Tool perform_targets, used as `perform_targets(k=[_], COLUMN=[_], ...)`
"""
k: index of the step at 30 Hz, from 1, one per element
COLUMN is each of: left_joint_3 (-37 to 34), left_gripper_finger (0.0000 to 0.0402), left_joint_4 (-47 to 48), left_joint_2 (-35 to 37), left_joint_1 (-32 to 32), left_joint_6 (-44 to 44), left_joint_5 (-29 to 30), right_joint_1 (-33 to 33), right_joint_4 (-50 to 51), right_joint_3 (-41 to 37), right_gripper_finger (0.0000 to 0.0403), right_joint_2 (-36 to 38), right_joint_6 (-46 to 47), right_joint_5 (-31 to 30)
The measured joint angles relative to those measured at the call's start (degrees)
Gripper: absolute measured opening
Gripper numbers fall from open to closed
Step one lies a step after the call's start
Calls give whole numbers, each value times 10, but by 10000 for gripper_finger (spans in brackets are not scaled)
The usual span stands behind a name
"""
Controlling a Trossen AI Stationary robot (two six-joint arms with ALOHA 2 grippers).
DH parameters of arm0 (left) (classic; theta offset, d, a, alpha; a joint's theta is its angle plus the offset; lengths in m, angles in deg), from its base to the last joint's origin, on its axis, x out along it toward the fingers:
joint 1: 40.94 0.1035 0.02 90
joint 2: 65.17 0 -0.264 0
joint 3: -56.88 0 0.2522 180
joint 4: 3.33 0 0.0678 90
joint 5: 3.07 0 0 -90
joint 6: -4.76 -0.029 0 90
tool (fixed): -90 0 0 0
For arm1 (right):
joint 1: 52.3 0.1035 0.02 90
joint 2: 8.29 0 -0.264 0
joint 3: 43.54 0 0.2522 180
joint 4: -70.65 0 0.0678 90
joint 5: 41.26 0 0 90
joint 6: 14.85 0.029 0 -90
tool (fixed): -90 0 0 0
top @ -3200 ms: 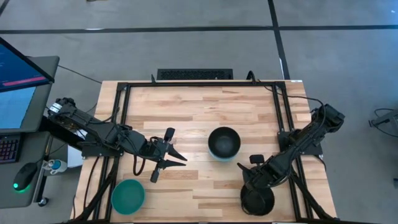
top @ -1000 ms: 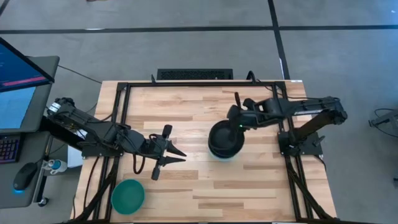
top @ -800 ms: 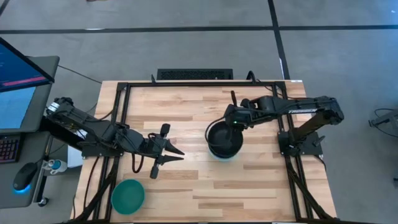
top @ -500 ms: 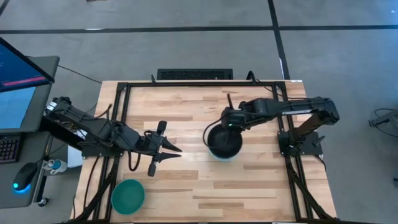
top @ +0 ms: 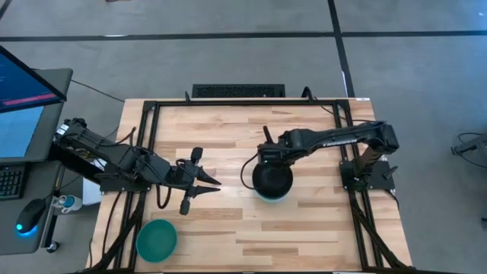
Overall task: Nest bowls inside each other
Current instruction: Stack the black bowl on top of the black bowl, then stack the green bowl on top of the black bowl
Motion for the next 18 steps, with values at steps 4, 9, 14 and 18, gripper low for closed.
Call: perform_targets(k=[4, 9, 14, 18], left_joint_3=[0, 0, 0, 0], left_gripper_finger=[61, 61, 61, 61], left_joint_4=[2, 2, 1, -3], left_joint_2=[0, 0, 5, 18], left_joint_1=[0, 0, 0, 0], left_joint_6=[0, 2, 5, 4], left_joint_5=[0, 0, 0, 1], right_joint_1=[0, 0, 0, 0], right_joint_4=[-3, -8, -6, 5], right_joint_3=[0, 0, 1, 6], right_gripper_finger=[89, 103, 109, 108], right_joint_2=[-16, -19, -5, 7], right_joint_6=[-2, -17, -20, -20], right_joint_5=[3, 3, 3, 8])
